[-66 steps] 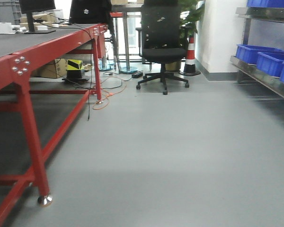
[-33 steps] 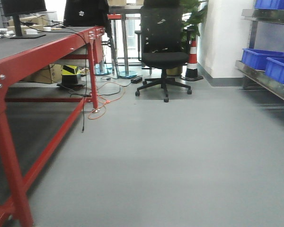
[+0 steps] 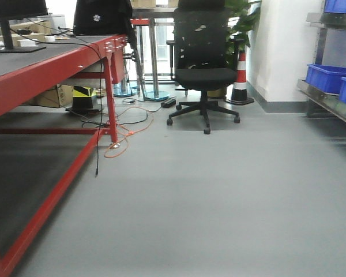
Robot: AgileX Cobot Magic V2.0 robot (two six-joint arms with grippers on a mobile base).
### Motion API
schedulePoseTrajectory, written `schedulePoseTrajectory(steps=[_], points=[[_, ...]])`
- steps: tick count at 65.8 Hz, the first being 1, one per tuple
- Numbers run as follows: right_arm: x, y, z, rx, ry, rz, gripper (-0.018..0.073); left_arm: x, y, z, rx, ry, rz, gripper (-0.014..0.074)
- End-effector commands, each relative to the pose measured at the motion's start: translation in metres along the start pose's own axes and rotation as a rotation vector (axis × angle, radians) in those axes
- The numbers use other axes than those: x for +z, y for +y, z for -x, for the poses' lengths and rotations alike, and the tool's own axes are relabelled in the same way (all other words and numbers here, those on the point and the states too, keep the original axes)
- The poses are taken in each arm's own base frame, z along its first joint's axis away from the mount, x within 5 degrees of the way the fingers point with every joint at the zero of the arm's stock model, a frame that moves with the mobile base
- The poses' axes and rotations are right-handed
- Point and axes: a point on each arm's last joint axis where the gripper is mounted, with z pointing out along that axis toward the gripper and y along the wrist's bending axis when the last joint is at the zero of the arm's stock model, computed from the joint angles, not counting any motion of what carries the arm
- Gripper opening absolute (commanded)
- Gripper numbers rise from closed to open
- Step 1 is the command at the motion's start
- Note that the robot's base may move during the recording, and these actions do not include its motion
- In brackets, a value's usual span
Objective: Stack two boxes on right shelf middle
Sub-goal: 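Turn and drive toward the steel rack of blue bins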
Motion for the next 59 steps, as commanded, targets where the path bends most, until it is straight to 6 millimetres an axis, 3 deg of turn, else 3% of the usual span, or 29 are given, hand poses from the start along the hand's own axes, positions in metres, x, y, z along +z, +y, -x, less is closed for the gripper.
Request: schedulePoseTrajectory(steps=[1, 59], points=[[-0.0095, -0.0022, 0.0066, -0.039, -0.067, -0.037, -0.0153, -0.0103, -0.0005, 0.0095, 0.003, -0.095, -0.001, -0.0111], [-0.0095, -0.0022, 0.0066, -0.039, -0.067, -0.037, -0.0153, -0.0103, -0.0004, 0.0095, 0.004, -0.095, 0.0, -0.0111]])
